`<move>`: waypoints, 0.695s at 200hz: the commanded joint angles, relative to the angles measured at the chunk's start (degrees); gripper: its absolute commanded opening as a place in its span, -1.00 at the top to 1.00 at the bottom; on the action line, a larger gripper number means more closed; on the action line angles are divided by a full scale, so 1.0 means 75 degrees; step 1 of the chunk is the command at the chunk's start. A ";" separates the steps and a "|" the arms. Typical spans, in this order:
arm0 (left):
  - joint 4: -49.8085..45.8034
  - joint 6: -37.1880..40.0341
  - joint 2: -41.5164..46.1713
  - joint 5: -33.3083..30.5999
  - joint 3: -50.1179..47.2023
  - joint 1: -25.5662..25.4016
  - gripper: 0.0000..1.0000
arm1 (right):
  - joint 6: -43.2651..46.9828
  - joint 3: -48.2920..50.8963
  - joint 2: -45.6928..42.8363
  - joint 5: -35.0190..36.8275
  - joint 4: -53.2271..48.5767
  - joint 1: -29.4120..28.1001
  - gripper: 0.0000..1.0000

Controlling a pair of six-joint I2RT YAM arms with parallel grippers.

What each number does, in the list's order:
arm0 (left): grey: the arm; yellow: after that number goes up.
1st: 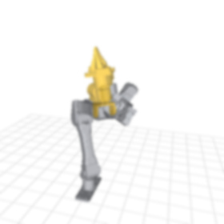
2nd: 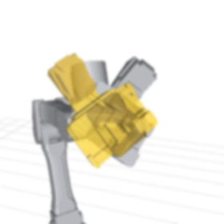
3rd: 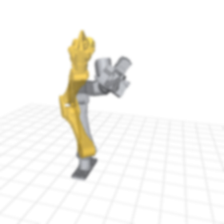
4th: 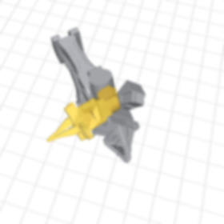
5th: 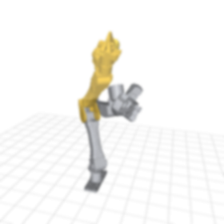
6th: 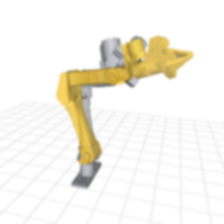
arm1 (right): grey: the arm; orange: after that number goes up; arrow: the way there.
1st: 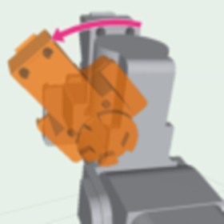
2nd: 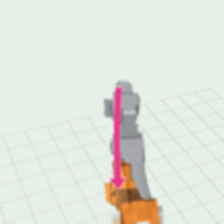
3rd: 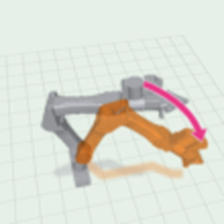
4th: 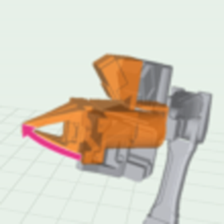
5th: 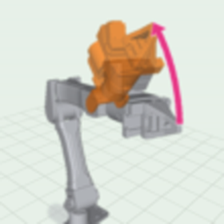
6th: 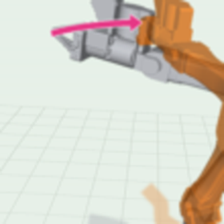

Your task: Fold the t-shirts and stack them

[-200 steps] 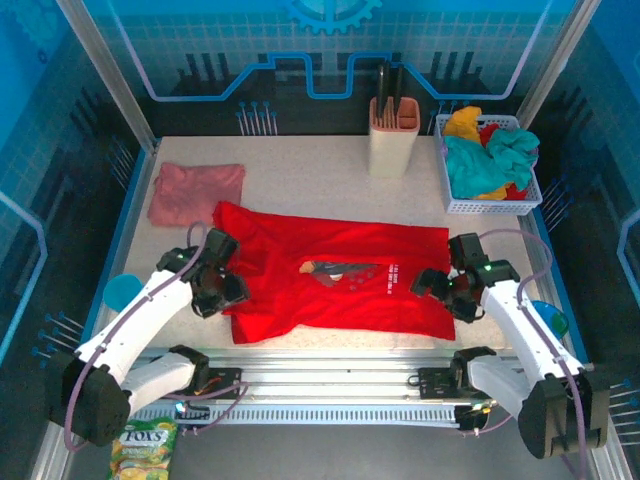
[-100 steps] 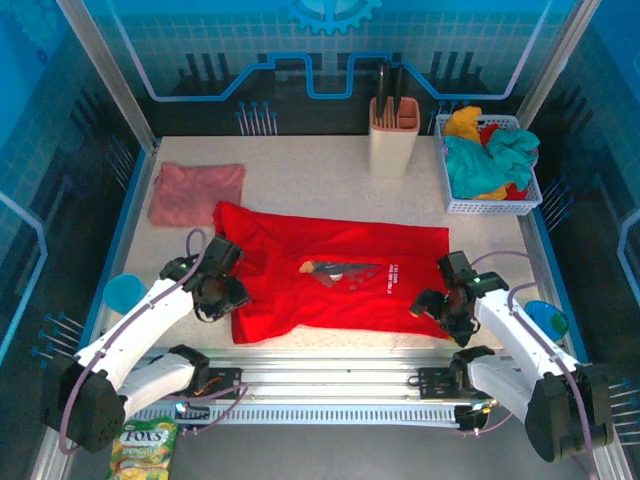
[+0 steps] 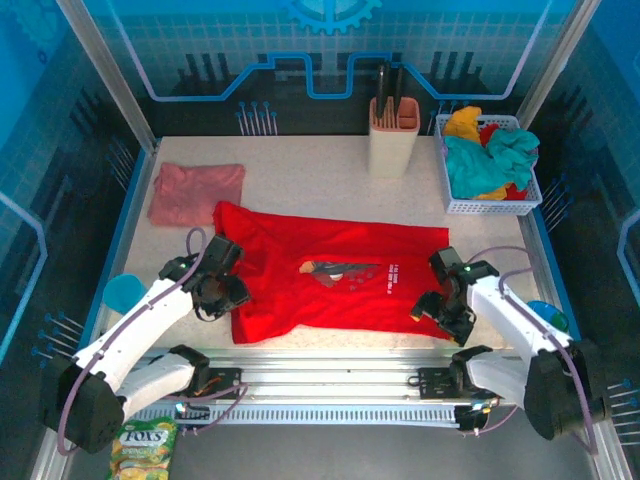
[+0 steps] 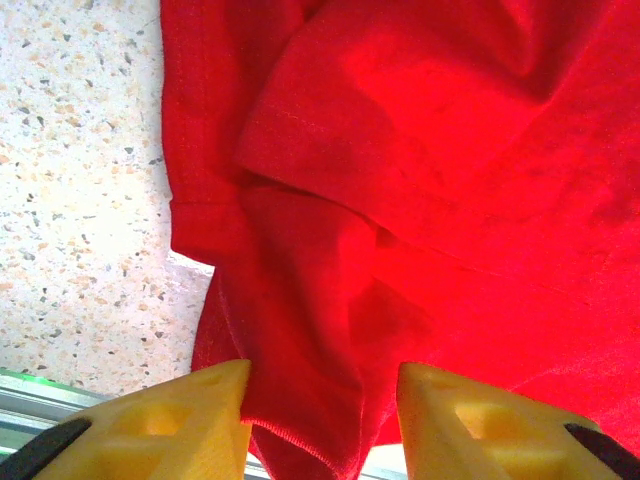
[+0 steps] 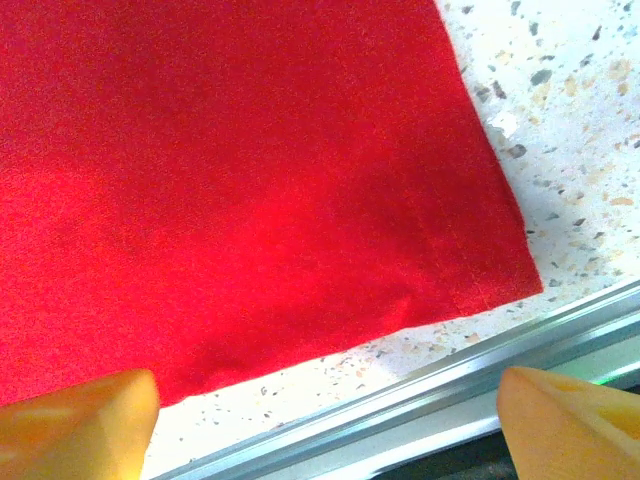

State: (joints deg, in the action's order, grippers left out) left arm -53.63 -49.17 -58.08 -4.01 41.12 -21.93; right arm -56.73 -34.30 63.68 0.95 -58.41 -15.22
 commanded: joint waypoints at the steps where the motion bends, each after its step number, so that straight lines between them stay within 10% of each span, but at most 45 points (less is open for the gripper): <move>1: 0.0000 0.0145 0.0092 0.0025 0.0203 -0.0055 0.16 | -0.0196 -0.0298 0.0538 0.0309 -0.0245 -0.0115 -0.71; 139: -0.0017 0.0298 0.0023 0.0154 0.0400 -0.0087 0.30 | -0.1060 -0.0537 0.1398 0.0207 -0.0001 -0.1082 -0.45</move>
State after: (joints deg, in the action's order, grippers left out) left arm -53.58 -48.42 -58.24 -3.53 42.54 -22.04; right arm -62.19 -35.81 71.61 2.59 -57.87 -21.82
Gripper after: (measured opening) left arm 0.352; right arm 0.726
